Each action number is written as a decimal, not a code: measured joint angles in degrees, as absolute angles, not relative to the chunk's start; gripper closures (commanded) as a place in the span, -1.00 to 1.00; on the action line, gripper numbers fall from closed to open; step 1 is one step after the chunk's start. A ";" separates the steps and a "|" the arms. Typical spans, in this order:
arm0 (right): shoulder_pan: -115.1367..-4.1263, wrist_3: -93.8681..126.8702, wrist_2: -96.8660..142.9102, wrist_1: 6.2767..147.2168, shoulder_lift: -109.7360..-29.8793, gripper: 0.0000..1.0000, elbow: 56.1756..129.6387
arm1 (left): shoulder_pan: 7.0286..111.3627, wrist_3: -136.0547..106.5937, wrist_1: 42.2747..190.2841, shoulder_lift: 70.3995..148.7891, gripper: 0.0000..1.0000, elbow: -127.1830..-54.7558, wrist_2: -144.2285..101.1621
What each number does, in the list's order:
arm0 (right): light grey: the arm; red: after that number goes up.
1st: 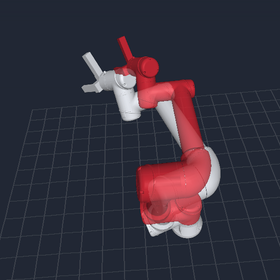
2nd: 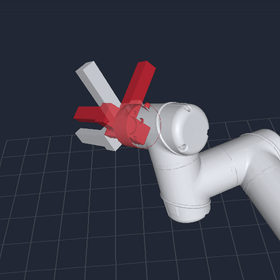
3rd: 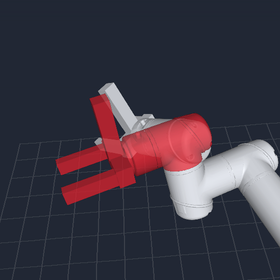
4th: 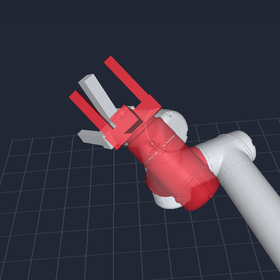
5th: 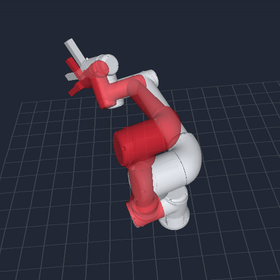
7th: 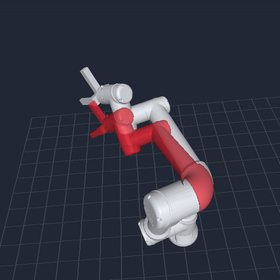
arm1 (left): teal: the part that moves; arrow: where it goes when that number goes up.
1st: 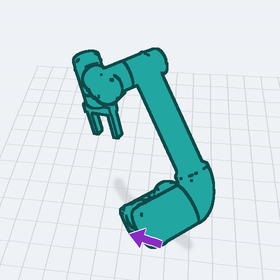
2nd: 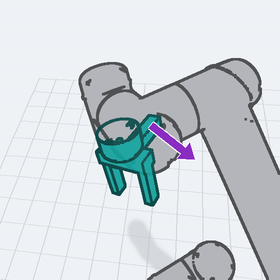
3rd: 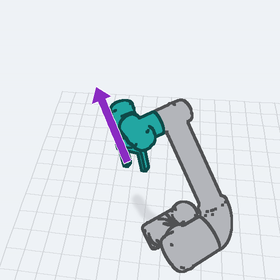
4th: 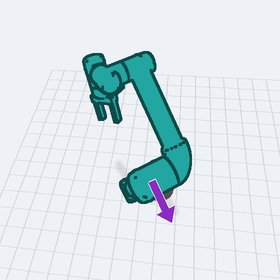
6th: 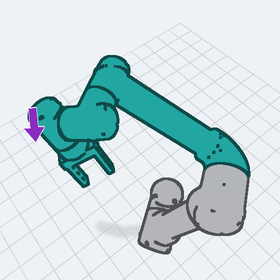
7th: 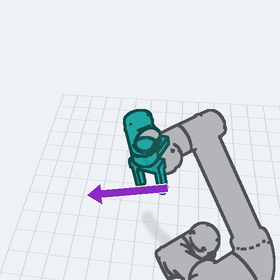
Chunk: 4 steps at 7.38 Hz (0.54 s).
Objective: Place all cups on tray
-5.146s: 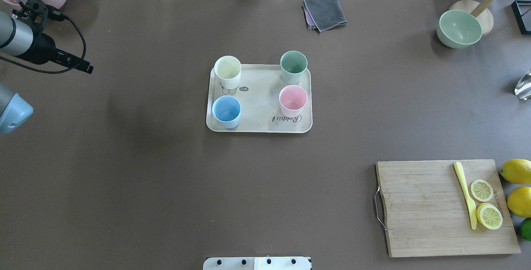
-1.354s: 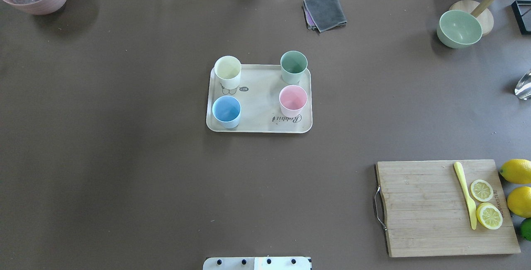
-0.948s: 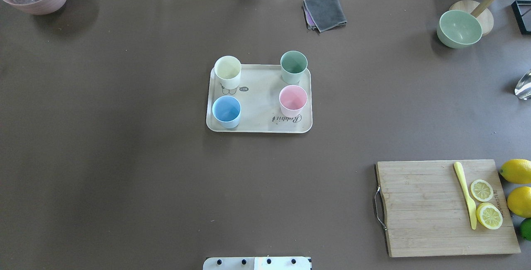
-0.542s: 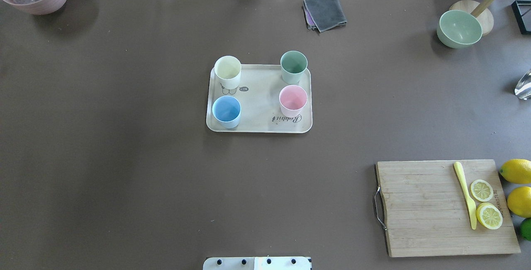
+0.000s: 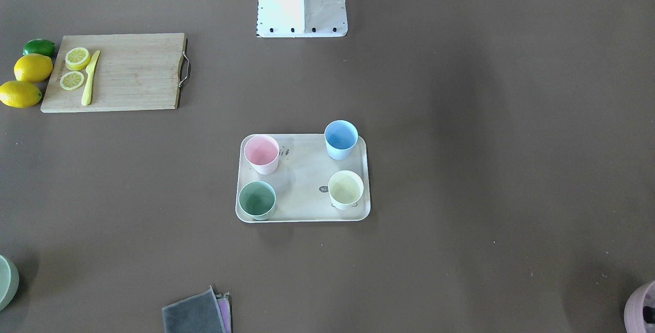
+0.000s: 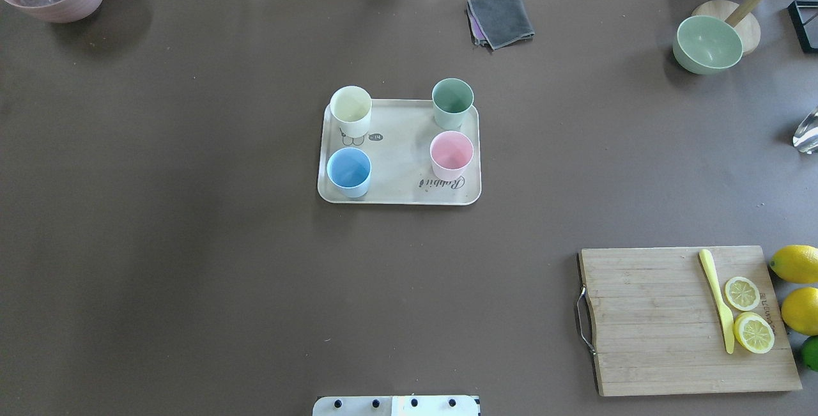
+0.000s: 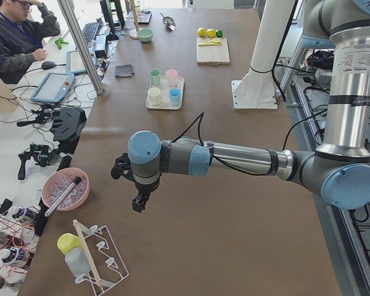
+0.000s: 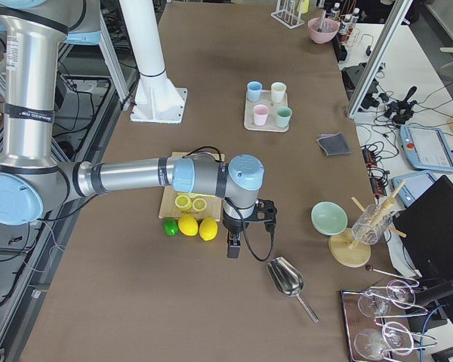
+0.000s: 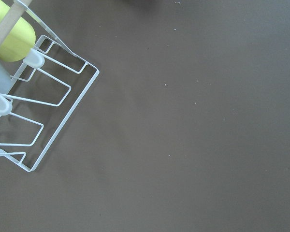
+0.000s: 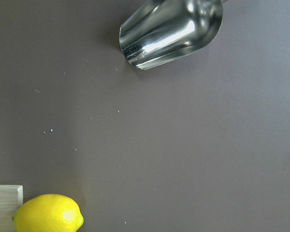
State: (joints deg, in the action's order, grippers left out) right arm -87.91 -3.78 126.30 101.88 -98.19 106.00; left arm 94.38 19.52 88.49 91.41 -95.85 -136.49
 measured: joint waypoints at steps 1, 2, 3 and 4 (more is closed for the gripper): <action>-87.90 -3.78 126.30 101.42 -98.20 -1.00 106.00 | 94.34 19.52 88.50 91.42 -0.95 -95.79 -136.49; -87.86 -3.78 126.30 101.20 -98.20 -1.00 105.98 | 94.33 19.51 88.50 91.46 -0.95 -95.75 -136.49; -87.84 -3.78 126.30 101.12 -98.19 -1.00 105.94 | 94.31 19.51 88.51 91.46 -0.95 -95.73 -136.49; -87.82 -3.78 126.30 101.09 -98.19 -1.00 105.93 | 94.31 19.51 88.51 91.44 -0.95 -95.72 -136.49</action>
